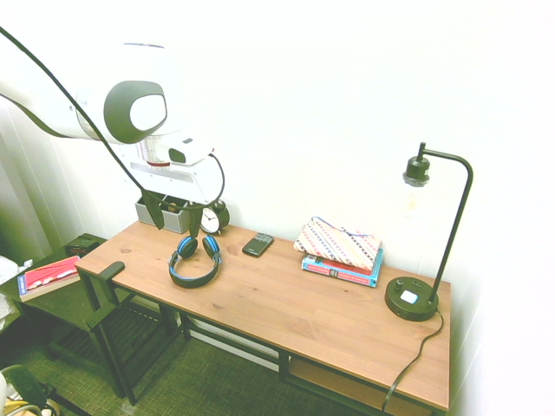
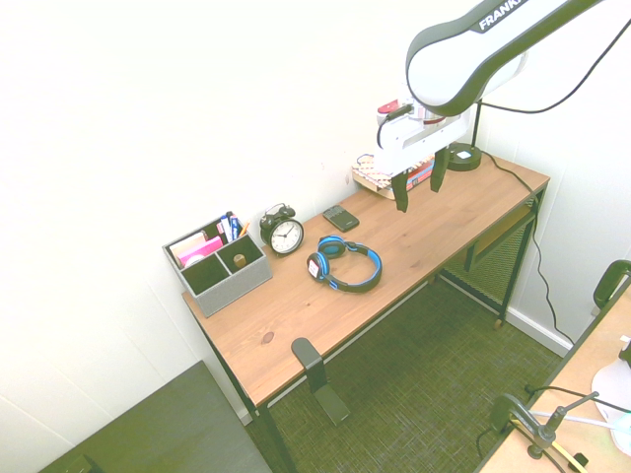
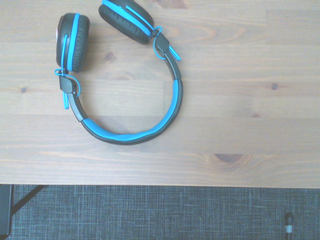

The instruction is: Hang the headphone

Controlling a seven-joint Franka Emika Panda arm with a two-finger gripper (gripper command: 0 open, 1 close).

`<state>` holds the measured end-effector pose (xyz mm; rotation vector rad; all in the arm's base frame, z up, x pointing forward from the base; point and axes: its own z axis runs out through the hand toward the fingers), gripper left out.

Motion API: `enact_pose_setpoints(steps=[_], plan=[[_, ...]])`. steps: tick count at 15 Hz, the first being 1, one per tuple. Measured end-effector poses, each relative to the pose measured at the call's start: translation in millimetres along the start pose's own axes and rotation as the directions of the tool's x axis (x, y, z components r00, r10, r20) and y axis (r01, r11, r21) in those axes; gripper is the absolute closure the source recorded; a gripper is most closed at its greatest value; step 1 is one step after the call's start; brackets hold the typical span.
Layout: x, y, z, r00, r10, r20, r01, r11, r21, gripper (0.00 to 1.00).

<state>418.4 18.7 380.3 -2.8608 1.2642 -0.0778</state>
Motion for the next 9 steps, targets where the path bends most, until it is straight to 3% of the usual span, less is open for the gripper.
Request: enact_pose_setpoints(steps=[2,5,9], plan=[[0.0,0.0,2.4,1.000,0.003,0.004,-0.003,1.000,-0.004,0.00],[-4.0,-11.2,24.3,0.984,0.176,0.012,-0.176,0.984,-0.012,0.00],[-6.2,-33.6,86.4,0.903,0.430,0.012,-0.430,0.902,0.021,0.00]])
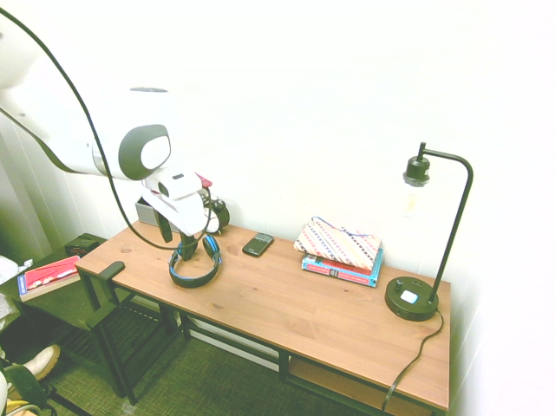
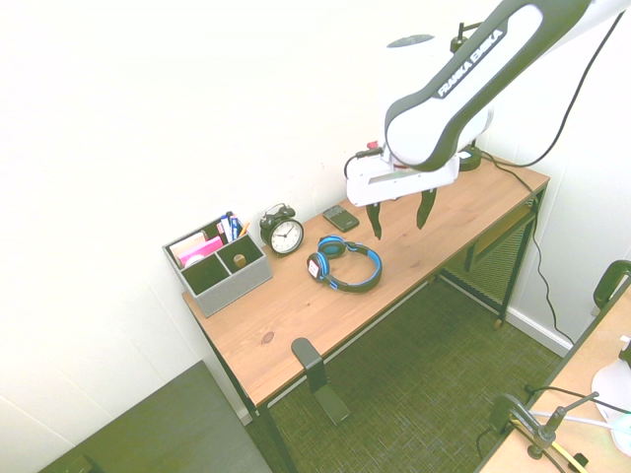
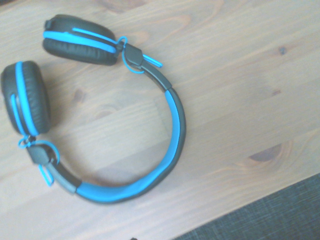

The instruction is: Hang the headphone

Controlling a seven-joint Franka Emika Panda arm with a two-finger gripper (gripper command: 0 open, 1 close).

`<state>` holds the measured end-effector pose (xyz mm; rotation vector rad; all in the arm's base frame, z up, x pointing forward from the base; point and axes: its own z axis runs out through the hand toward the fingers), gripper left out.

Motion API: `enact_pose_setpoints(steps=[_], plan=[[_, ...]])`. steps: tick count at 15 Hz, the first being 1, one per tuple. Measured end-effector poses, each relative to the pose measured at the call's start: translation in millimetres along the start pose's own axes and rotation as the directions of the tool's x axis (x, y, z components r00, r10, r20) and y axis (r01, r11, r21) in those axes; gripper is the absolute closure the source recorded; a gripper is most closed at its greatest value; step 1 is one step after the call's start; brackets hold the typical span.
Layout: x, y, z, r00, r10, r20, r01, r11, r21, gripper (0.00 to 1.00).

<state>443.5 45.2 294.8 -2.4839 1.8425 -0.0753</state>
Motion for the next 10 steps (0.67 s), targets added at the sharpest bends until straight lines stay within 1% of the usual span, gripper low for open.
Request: enact_pose_setpoints(steps=[2,3,4,7,10], plan=[[1.3,2.8,37.3,0.992,0.123,0.007,-0.123,0.992,0.026,0.00],[1.3,5.5,53.7,0.986,0.165,0.012,-0.165,0.986,0.034,0.00],[1.3,7.1,66.7,0.983,0.186,0.014,-0.186,0.982,0.042,1.00],[-0.2,6.9,92.7,0.979,0.202,0.016,-0.202,0.977,0.072,1.00],[3.7,-1.0,106.8,0.978,0.207,0.028,-0.209,0.974,0.083,1.00]])
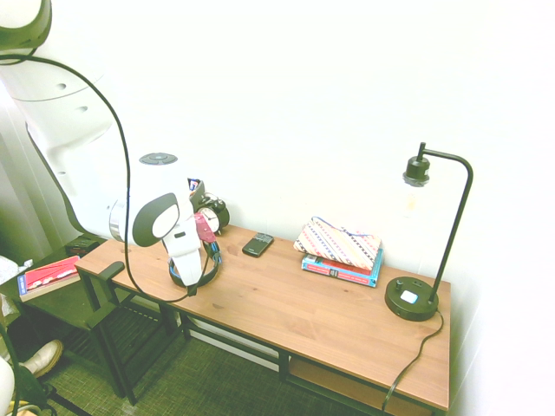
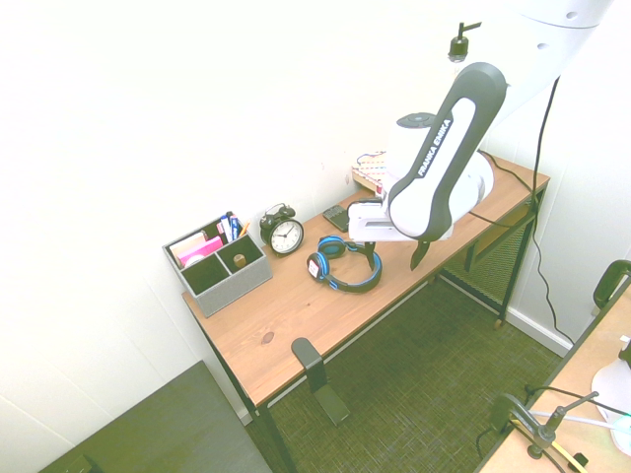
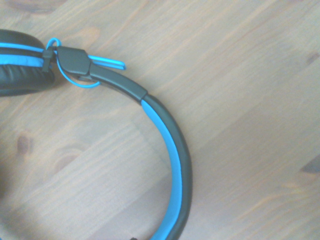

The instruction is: Hang the headphone

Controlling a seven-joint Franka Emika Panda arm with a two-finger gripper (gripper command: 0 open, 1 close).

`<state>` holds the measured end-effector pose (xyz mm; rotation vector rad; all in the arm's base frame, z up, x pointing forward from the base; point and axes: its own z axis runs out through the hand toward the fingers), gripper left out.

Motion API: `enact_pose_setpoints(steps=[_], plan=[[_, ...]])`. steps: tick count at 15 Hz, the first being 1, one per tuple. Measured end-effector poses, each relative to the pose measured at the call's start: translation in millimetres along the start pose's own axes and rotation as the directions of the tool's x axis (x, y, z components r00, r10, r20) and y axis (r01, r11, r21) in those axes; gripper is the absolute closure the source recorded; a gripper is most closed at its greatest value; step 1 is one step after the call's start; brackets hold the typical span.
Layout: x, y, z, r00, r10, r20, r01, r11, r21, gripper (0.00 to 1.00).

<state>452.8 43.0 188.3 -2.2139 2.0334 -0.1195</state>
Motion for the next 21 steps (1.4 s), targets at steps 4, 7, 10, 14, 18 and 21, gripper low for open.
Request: enact_pose_setpoints(steps=[4,7,10,14,18,21], plan=[[-2.4,-21.2,10.6,1.000,-0.019,0.004,0.019,1.000,0.008,1.00],[-3.2,-31.3,20.8,1.000,-0.029,0.006,0.029,1.000,-0.005,1.00],[-0.7,-40.3,26.6,0.999,-0.036,0.012,0.036,0.999,-0.012,1.00],[-0.1,-39.4,35.7,0.998,-0.054,0.018,0.054,0.998,-0.035,1.00],[-1.9,-41.6,41.6,0.997,-0.068,0.019,0.069,0.997,-0.044,1.00],[-6.5,-44.2,39.9,0.997,-0.077,0.027,0.078,0.996,-0.041,1.00]])
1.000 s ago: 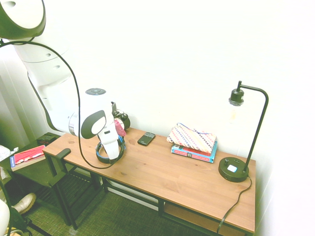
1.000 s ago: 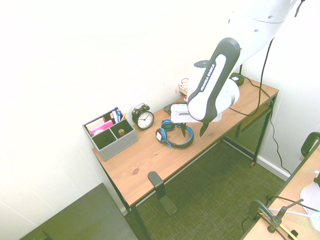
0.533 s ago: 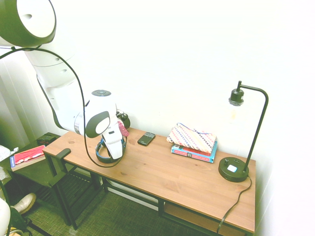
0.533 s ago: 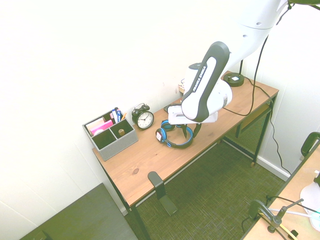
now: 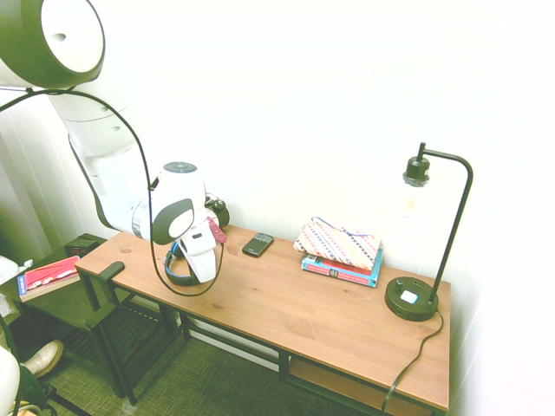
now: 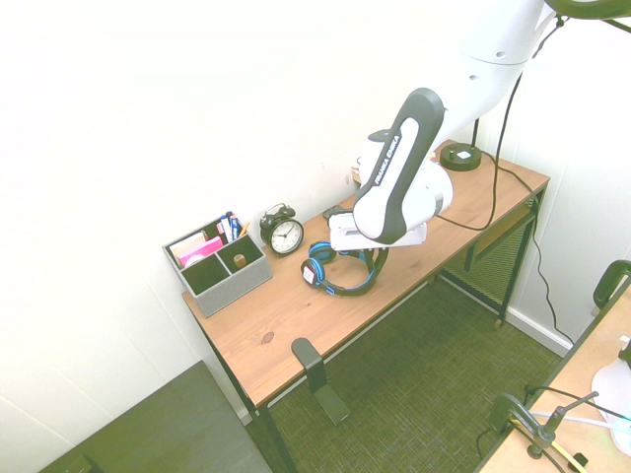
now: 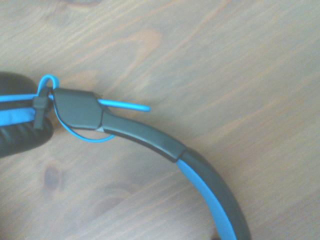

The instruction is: Hang the headphone

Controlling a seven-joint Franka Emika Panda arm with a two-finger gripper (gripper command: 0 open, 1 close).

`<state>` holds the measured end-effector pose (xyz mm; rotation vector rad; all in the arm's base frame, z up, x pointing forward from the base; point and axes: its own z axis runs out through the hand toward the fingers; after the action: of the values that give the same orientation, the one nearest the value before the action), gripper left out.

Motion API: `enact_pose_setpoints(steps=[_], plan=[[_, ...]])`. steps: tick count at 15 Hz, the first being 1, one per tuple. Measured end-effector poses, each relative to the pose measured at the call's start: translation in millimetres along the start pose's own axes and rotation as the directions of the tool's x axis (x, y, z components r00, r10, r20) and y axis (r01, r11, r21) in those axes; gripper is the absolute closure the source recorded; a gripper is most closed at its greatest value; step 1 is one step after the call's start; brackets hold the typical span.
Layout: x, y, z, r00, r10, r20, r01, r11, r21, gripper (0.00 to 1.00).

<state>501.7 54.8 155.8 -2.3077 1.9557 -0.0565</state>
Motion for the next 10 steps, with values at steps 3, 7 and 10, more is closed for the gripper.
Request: enact_pose_setpoints(steps=[3,7,10], plan=[[-11.8,-7.7,-20.7,0.999,-0.049,-0.004,0.049,0.998,0.038,1.00],[-53.7,-7.2,-96.4,0.963,-0.266,-0.039,0.266,0.964,0.007,1.00],[-121.9,4.9,-138.8,0.889,-0.456,-0.053,0.454,0.890,-0.033,1.00]])
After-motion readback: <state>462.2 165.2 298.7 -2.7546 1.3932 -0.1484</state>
